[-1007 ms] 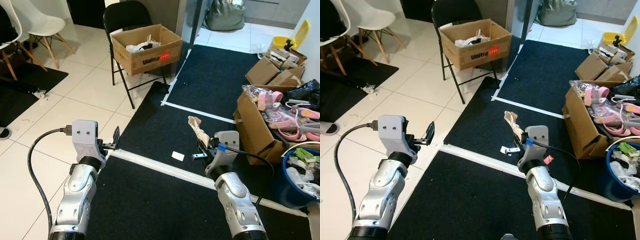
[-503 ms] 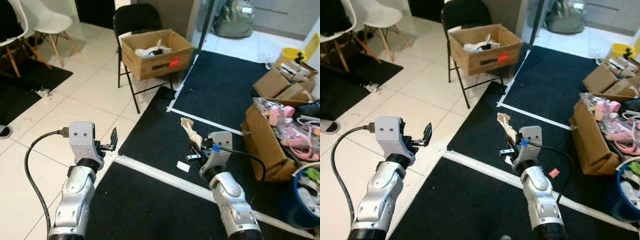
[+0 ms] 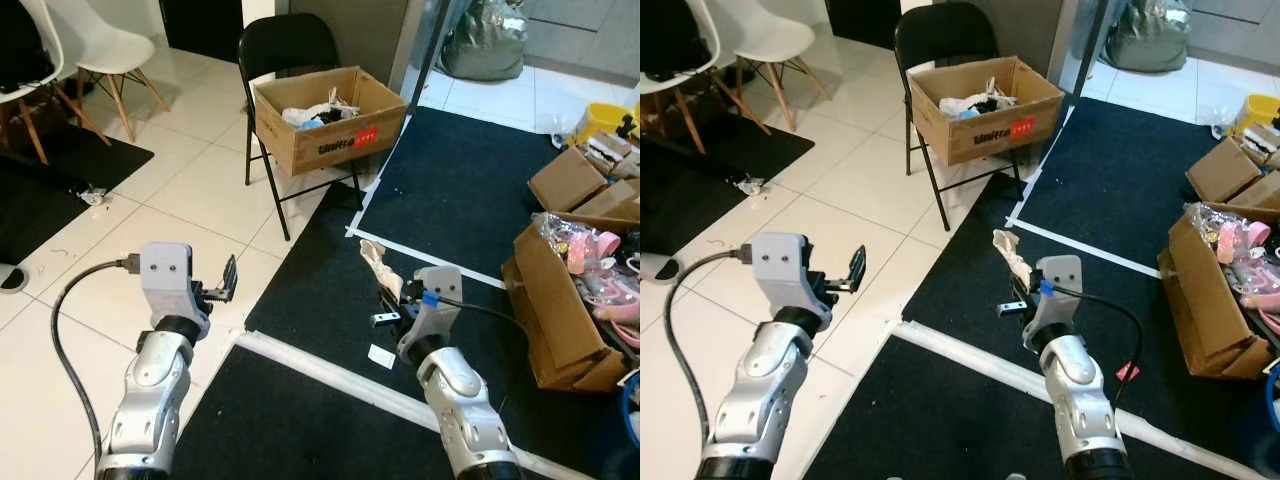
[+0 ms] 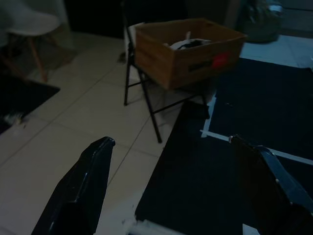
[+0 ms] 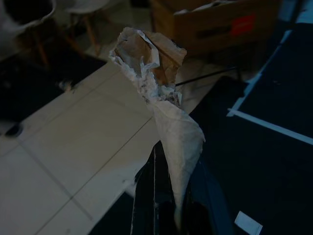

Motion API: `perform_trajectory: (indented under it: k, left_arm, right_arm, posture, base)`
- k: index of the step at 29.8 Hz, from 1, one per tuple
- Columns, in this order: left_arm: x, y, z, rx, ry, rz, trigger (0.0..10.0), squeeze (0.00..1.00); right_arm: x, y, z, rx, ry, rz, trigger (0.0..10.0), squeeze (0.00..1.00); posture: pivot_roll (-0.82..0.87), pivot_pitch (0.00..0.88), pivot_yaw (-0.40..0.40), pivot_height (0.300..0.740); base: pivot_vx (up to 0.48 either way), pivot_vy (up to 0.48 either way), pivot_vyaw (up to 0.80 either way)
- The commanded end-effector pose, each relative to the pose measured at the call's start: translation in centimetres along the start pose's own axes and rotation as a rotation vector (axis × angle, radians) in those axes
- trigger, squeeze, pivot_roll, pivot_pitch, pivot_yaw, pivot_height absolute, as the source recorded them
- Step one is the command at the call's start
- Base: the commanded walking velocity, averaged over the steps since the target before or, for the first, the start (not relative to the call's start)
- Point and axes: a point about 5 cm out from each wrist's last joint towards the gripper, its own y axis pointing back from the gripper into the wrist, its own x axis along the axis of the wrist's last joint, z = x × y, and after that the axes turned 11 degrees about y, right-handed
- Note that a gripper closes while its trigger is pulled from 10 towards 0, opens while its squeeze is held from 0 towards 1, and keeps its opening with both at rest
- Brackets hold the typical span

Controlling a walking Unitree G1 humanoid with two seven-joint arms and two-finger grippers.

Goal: Picking trash to rubbish bin

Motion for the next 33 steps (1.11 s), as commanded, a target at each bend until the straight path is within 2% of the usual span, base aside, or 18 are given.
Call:
perform_trajectory:
  k: [1, 12, 25, 33]
  left_arm:
    - [-0.33, 0.07, 0.36, -0.013, -0.001, -0.02, 10.0, 0.0]
    - [-0.4, 0.14, 0.38, -0.013, -0.004, -0.026, 10.0, 0.0]
    - [-0.36, 0.06, 0.39, -0.017, -0.008, -0.029, 10.0, 0.0]
    - [-0.33, 0.09, 0.36, -0.016, -0.008, -0.029, 10.0, 0.0]
  right_arm:
    - [-0.69, 0.57, 0.6, -0.02, -0.003, -0.031, 10.0, 0.0]
    - [-0.92, 0.62, 0.82, -0.037, -0.003, -0.046, 10.0, 0.0]
    - [-1.21, 0.66, 0.96, -0.052, -0.009, -0.059, 10.0, 0.0]
    - [-1.26, 0.63, 0.94, -0.051, -0.009, -0.061, 10.0, 0.0]
  posture:
    - [0.04, 0.145, 0.024, 0.74]
    - [0.04, 0.151, 0.025, 0.74]
    - [0.04, 0.148, 0.03, 0.74]
    - [0.04, 0.148, 0.03, 0.74]
  base:
    - [0.334, 0.0, -0.8]
    - [0.333, 0.0, -0.74]
    - [0.334, 0.0, -0.03]
    - [0.335, 0.0, -0.73]
